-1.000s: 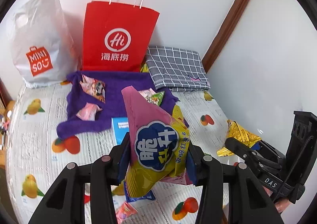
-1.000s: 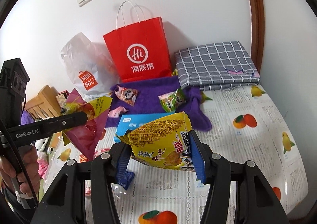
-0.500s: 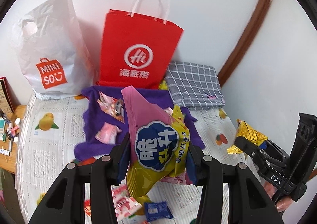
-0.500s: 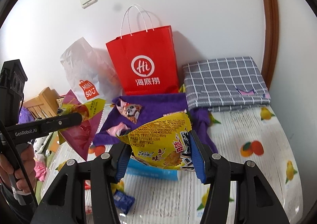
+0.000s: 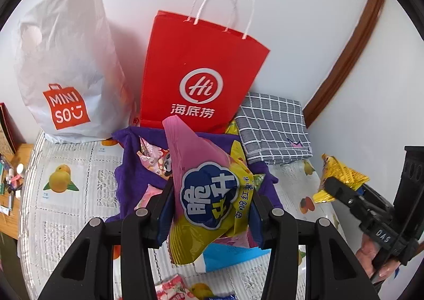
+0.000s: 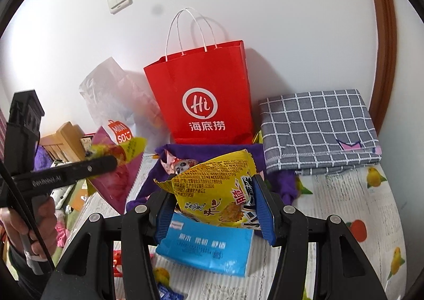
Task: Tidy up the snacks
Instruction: 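Carry both bags onto the purple towel and open both tools to release them, then withdraw both tools to the pile and grasp the blue biscuit packet with the right tool, then lift the blue packet with the right tool while the left tool grasps the red packet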
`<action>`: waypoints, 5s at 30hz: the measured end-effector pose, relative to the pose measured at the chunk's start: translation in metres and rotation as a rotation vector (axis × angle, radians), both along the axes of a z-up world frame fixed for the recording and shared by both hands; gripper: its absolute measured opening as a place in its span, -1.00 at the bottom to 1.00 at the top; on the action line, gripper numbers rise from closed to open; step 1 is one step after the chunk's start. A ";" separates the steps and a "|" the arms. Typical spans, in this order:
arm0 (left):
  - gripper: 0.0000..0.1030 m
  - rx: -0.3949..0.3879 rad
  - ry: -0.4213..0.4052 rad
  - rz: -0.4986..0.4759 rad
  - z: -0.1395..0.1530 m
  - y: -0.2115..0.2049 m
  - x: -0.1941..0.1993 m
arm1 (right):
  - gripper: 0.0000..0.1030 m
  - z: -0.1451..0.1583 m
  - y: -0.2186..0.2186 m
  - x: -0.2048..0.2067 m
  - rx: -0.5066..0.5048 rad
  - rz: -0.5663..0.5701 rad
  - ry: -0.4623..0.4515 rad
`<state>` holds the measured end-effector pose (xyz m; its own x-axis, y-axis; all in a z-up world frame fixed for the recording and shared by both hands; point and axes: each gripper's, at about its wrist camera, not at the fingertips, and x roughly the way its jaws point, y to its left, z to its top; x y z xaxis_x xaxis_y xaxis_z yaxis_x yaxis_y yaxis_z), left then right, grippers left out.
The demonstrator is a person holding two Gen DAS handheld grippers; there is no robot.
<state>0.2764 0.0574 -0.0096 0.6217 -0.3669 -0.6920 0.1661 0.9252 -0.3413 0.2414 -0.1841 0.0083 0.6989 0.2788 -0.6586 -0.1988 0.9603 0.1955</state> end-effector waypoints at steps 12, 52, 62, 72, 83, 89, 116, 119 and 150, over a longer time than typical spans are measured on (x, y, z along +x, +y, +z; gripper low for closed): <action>-0.12 0.017 0.026 0.053 -0.021 0.029 0.048 | 0.06 -0.016 0.012 0.054 -0.009 0.009 -0.004; -0.07 0.005 0.258 -0.066 -0.135 -0.011 0.126 | 0.09 -0.149 0.047 0.159 -0.101 0.090 0.334; 0.41 0.065 0.211 -0.056 -0.116 -0.012 0.112 | 0.58 -0.119 0.049 0.143 -0.127 0.099 0.232; 0.41 0.023 0.186 -0.022 -0.083 0.018 0.072 | 0.59 -0.088 0.045 0.103 -0.118 0.052 0.183; 0.41 0.111 0.130 0.027 -0.057 0.038 -0.018 | 0.44 -0.072 0.040 0.010 -0.091 0.010 0.154; 0.41 0.094 0.123 0.048 -0.056 0.051 -0.061 | 0.33 -0.086 0.044 -0.036 -0.039 0.012 0.227; 0.41 0.013 0.208 0.077 -0.110 0.102 -0.139 | 0.46 -0.186 0.102 -0.107 -0.003 0.025 0.473; 0.41 0.013 0.216 0.078 -0.113 0.104 -0.138 | 0.47 -0.187 0.114 -0.108 -0.096 0.027 0.447; -0.25 0.108 0.313 0.092 -0.165 0.059 -0.120 | -0.13 -0.185 0.008 -0.129 -0.209 -0.105 0.287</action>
